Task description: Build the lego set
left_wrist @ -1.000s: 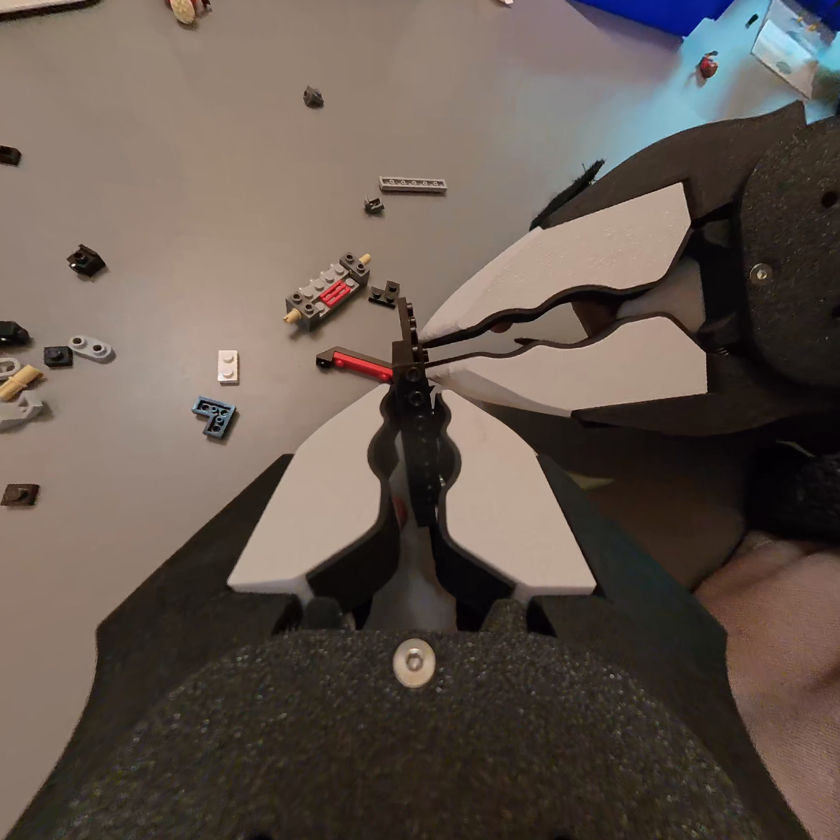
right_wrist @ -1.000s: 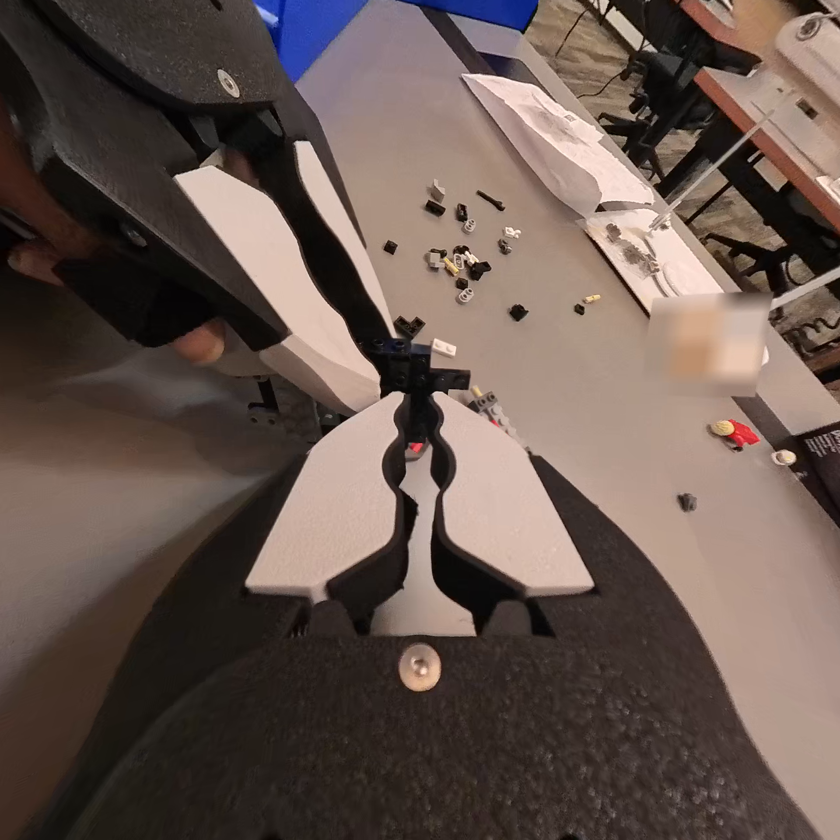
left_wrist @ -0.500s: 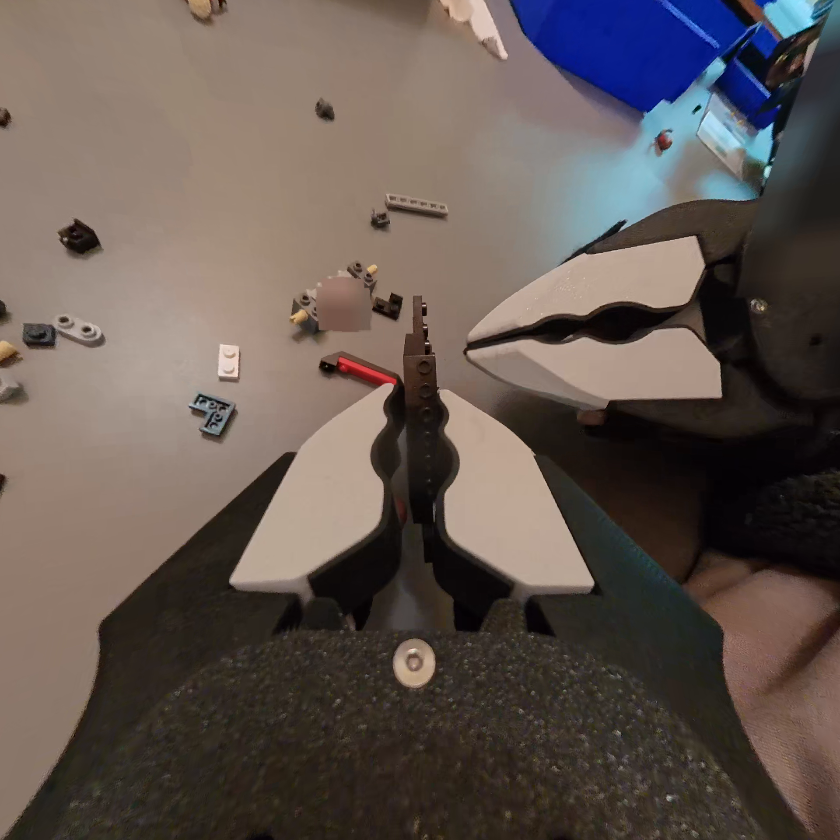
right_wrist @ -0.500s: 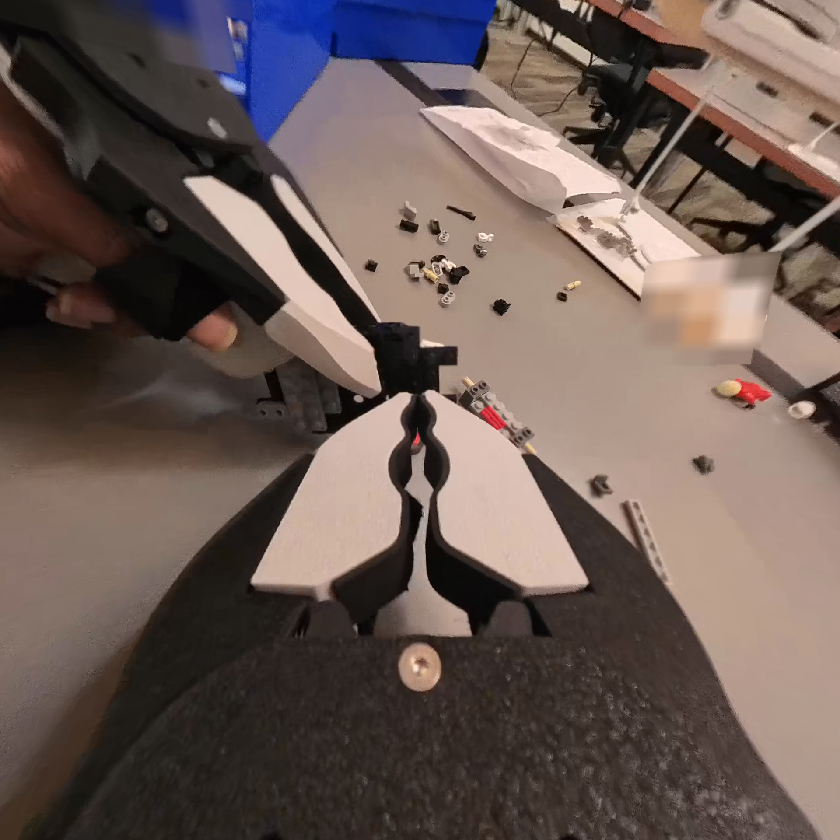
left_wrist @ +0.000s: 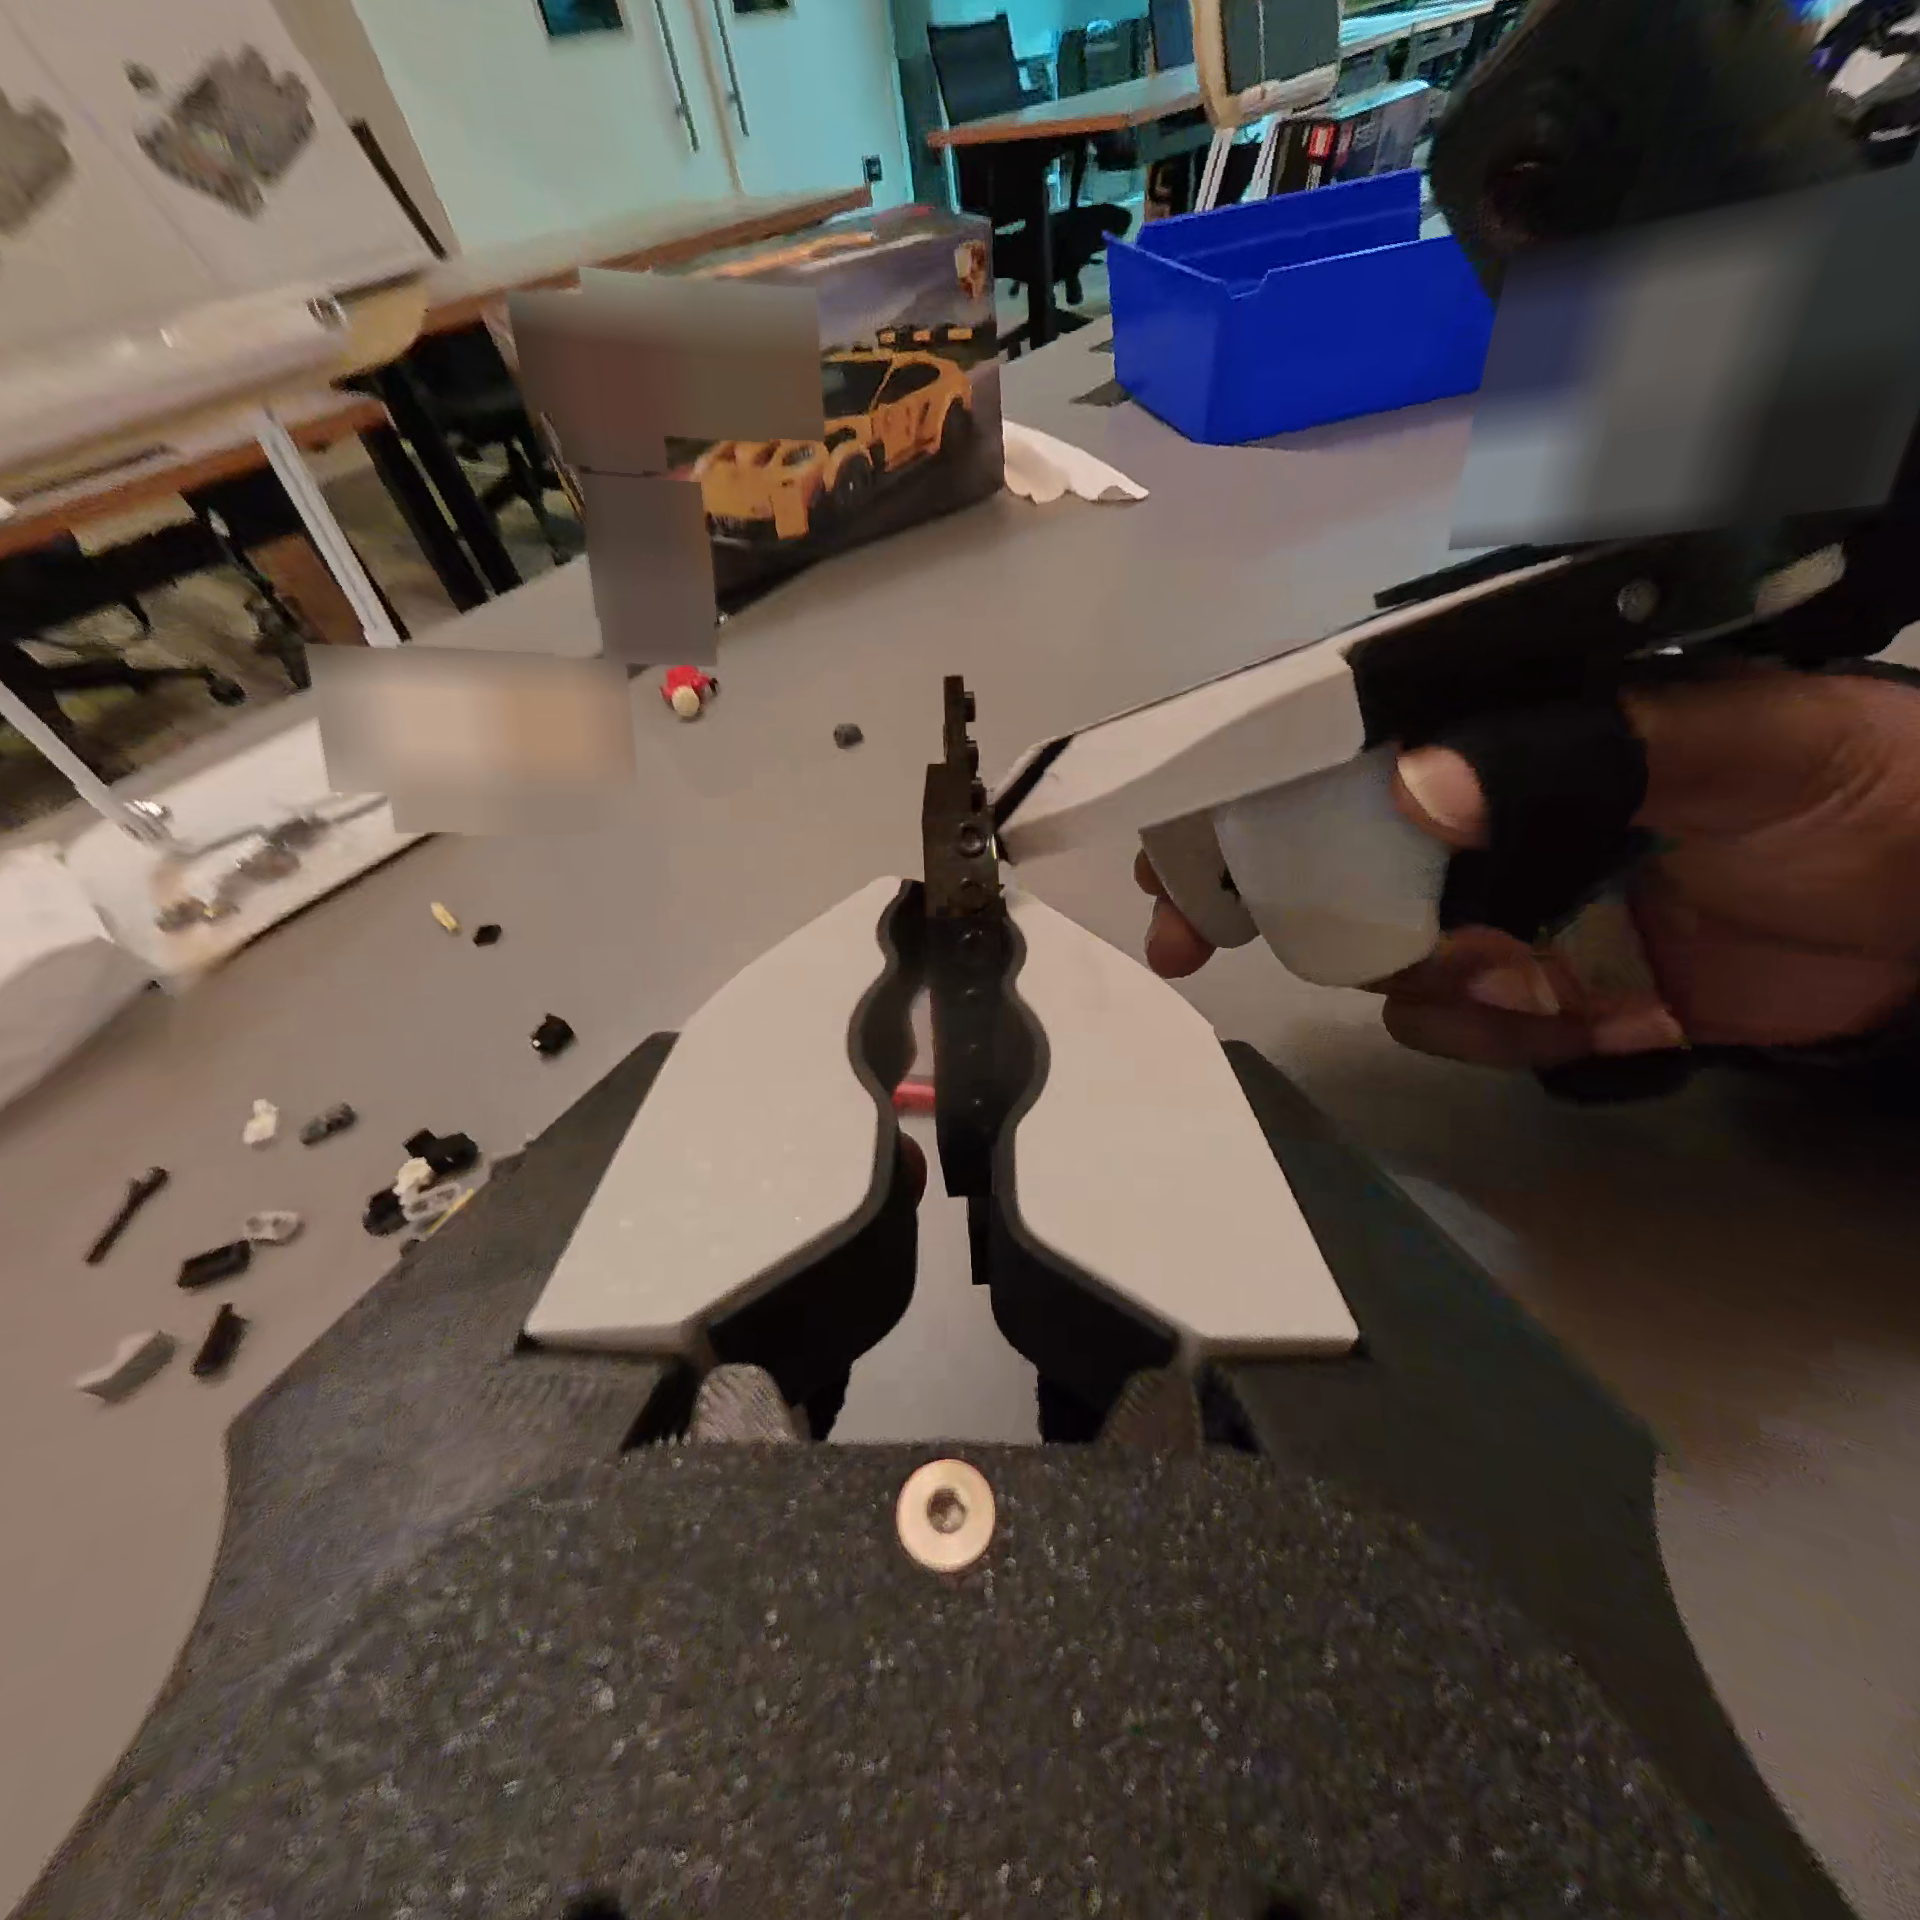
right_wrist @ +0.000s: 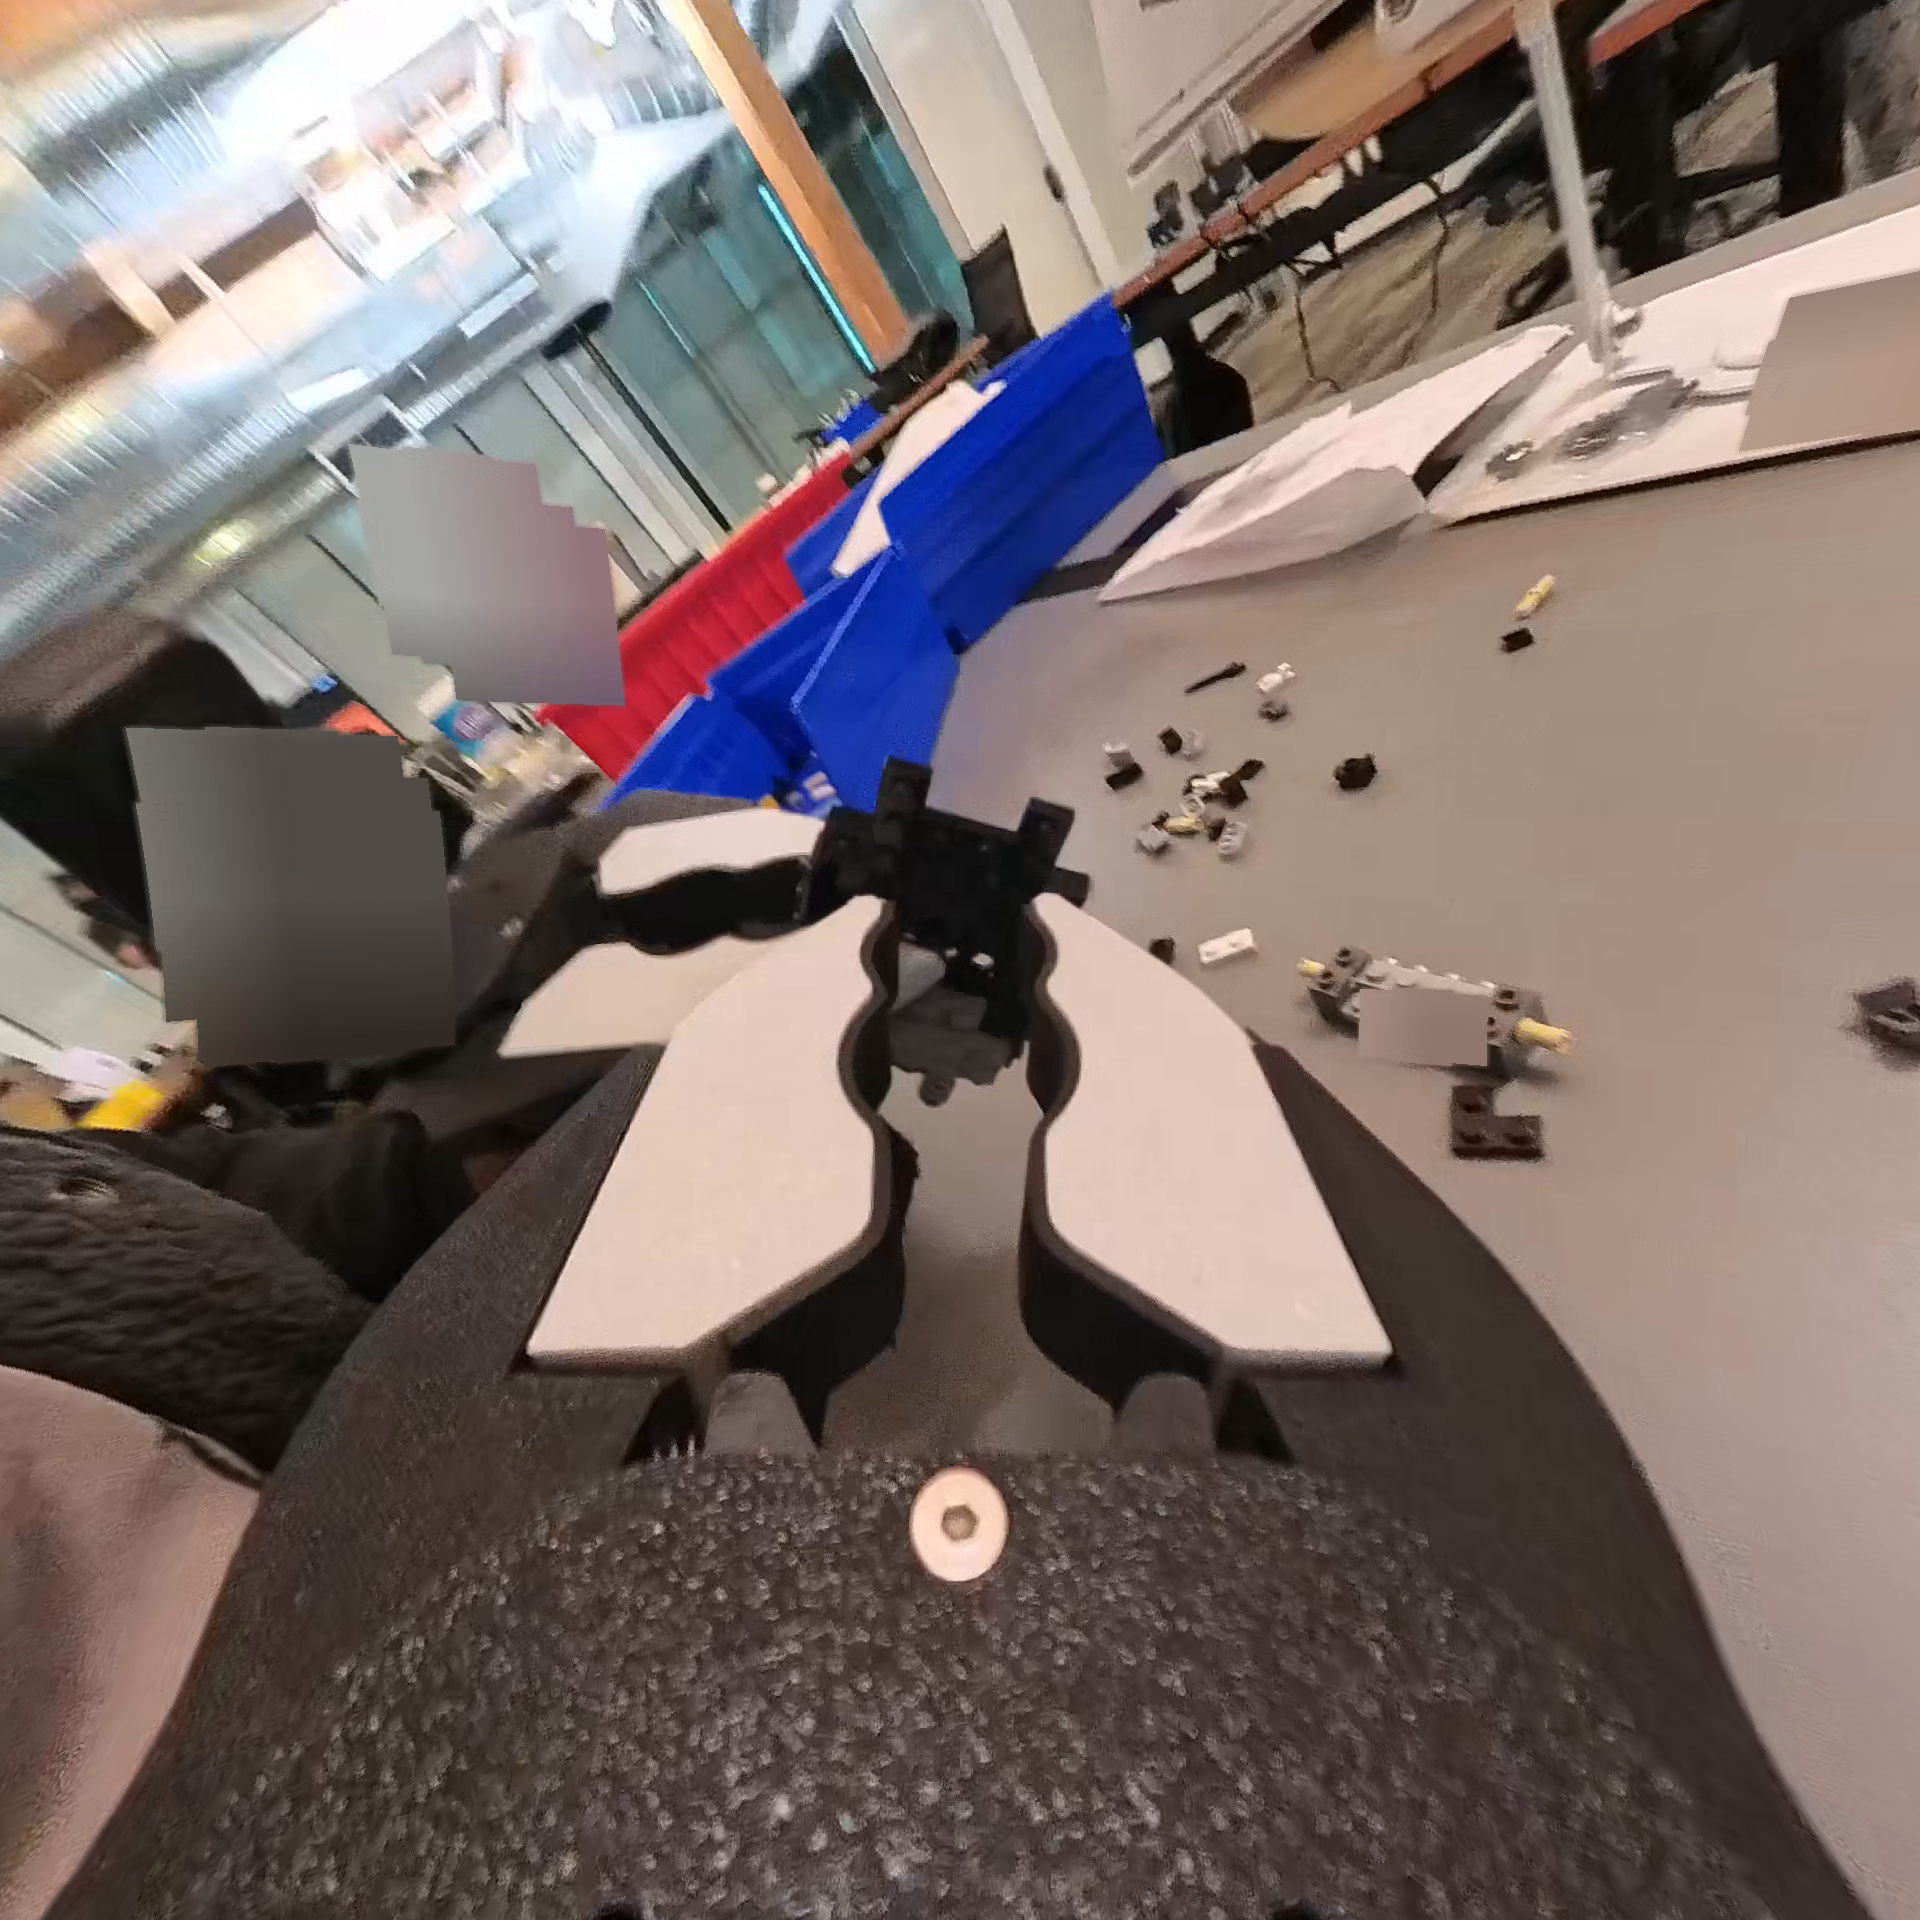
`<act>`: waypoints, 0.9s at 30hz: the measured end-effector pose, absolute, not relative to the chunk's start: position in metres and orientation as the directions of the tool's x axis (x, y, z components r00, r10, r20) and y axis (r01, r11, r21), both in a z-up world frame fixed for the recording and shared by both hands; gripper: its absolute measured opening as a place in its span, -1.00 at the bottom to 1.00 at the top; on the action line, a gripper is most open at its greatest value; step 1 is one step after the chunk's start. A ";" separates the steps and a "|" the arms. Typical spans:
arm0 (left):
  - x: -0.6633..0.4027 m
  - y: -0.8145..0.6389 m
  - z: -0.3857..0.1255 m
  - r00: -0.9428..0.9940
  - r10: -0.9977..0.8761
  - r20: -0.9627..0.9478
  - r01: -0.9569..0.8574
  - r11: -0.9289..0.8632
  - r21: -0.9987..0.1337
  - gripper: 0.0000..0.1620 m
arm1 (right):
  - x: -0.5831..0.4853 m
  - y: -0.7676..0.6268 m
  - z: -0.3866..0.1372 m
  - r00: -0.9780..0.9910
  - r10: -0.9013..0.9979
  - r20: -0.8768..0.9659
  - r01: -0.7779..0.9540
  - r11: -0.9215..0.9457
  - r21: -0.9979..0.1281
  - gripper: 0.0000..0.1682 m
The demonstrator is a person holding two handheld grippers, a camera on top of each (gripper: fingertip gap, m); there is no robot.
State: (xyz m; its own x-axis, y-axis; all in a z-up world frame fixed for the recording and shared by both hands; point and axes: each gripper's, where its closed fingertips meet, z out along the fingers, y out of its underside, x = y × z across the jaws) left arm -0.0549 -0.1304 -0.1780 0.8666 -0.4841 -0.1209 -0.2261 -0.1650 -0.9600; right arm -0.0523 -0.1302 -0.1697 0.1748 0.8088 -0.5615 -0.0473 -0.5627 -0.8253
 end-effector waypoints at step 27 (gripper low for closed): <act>-0.055 -0.133 -0.185 0.832 -0.507 -0.225 -0.343 -0.151 -0.927 -0.85 | -0.053 -0.131 -0.172 0.314 0.907 -0.279 0.110 -0.327 -0.939 -0.92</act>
